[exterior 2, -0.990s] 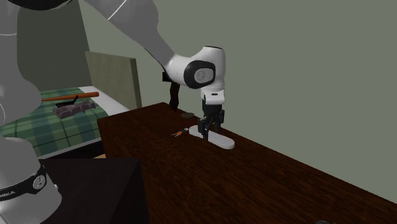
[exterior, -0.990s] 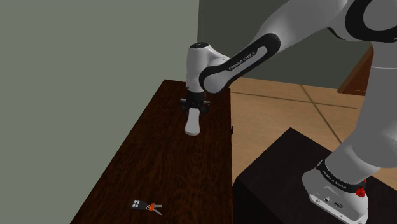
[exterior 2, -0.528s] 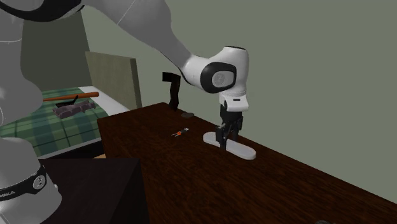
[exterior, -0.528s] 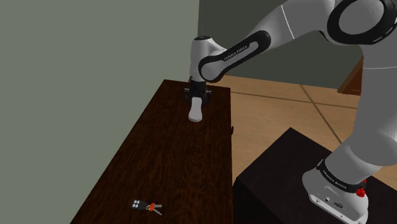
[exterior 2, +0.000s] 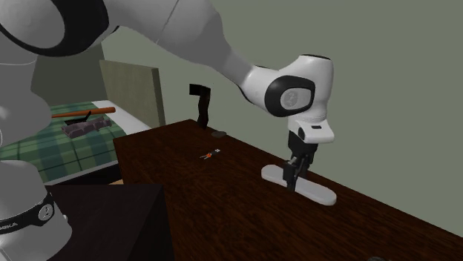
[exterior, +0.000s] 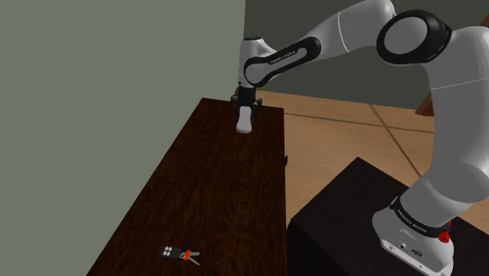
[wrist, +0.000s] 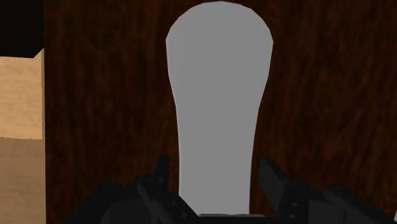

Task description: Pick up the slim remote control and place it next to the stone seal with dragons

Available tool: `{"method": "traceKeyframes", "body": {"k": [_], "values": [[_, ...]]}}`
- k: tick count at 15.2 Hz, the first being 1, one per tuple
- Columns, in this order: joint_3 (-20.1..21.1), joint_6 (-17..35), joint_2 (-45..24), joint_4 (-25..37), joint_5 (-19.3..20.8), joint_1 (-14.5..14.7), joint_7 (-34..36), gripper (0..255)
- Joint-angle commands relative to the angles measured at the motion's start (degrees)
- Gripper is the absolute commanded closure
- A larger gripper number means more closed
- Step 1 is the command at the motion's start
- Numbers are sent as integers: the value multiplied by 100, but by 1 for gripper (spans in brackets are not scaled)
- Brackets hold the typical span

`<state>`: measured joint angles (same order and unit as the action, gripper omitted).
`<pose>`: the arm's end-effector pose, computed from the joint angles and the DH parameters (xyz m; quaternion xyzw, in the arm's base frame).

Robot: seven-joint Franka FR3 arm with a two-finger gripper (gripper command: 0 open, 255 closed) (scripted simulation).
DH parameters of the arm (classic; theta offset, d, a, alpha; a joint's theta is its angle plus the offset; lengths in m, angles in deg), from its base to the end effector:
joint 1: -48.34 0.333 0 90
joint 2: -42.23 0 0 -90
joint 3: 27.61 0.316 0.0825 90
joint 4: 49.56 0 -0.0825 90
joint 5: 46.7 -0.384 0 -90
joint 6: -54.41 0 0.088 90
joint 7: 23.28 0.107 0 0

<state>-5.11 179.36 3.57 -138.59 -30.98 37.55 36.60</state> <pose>0.6966 0.0911 0.2748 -0.9281 0.3721 0.0006 0.0096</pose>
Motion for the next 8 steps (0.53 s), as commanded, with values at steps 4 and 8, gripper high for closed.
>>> {"method": "traceKeyframes", "body": {"k": [4, 8], "values": [[-157, -583, -770, 1376, 32, -91, -529, 255], [-269, -1171, -1512, 2742, 46, -60, -918, 255]]}}
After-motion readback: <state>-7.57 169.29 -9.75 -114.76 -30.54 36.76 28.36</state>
